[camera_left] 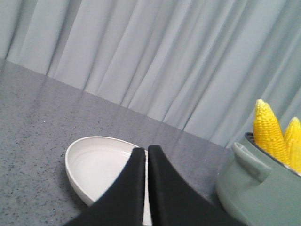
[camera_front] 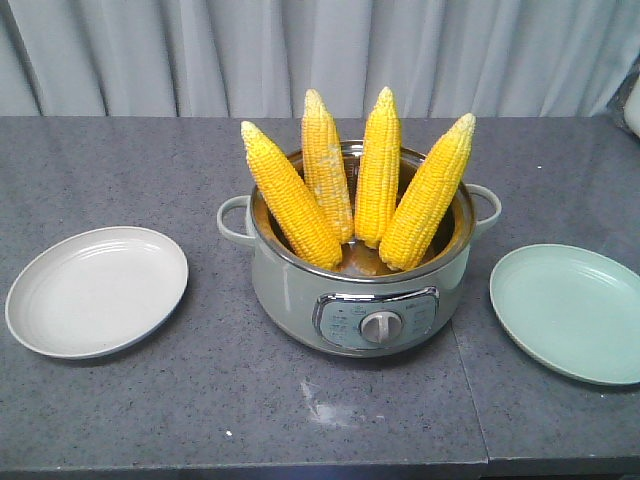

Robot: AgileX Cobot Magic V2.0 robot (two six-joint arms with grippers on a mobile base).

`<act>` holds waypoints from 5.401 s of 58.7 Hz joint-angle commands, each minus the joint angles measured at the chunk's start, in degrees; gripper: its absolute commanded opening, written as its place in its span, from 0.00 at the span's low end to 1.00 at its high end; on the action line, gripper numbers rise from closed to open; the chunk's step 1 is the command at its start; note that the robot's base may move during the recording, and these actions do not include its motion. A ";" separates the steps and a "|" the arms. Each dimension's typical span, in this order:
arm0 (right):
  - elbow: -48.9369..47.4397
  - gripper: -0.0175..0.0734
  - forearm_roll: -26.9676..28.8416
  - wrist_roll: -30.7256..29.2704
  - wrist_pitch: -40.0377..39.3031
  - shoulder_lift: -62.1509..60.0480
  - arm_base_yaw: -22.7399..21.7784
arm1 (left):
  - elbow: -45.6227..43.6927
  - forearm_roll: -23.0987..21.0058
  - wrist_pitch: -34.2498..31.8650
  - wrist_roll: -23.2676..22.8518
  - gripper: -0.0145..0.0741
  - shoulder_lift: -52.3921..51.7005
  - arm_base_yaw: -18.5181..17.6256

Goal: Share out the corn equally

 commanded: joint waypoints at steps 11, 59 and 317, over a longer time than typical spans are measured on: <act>1.00 0.19 -0.31 11.72 -11.78 -0.40 -0.02 | -1.29 -1.35 -7.84 -1.31 0.16 0.33 -0.04; -31.14 0.19 -27.16 30.04 0.29 19.60 1.07 | -26.57 25.70 -3.80 -24.61 0.16 7.33 -0.04; -72.47 0.19 -51.63 16.07 47.14 45.03 20.46 | -85.17 -28.75 16.96 38.90 0.77 98.69 -22.80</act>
